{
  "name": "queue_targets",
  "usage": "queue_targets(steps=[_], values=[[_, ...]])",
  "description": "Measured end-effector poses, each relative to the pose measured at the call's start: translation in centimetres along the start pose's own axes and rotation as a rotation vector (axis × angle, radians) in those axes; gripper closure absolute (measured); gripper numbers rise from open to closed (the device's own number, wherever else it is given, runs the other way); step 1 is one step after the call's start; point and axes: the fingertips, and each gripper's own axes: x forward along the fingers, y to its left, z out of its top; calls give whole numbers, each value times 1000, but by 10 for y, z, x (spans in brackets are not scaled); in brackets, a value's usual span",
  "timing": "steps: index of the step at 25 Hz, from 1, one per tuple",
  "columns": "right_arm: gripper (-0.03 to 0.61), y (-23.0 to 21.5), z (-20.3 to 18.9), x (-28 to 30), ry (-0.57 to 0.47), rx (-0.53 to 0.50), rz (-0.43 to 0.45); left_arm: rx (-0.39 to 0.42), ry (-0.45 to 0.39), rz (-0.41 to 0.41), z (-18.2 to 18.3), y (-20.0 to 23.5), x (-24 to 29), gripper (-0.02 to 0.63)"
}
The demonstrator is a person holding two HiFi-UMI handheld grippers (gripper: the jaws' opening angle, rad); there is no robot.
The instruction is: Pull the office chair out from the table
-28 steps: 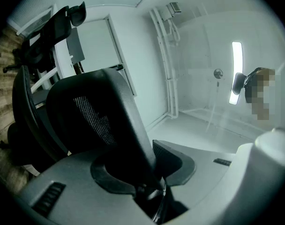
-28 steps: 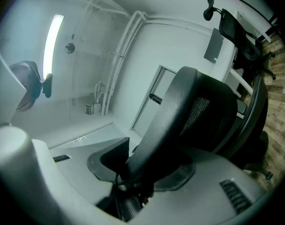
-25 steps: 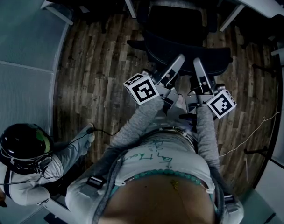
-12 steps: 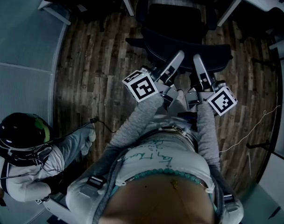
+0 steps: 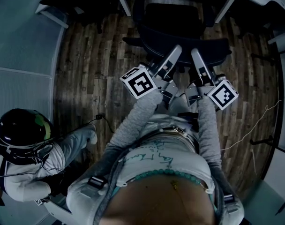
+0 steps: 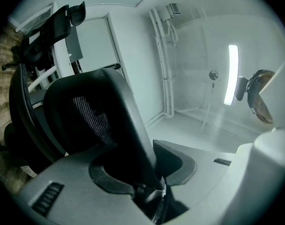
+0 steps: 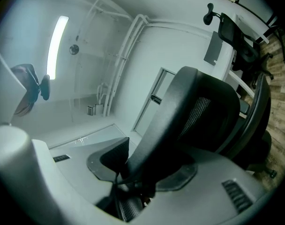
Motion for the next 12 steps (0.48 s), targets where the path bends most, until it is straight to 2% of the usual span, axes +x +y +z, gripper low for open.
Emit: queue_targets(steps=[5,12], values=[[407,-3,1,1,0,7,1,7,0,-8,1,1,3,460],[391,-1,3,-7,44,-3,22,84,1,18,0,-3,2,426]])
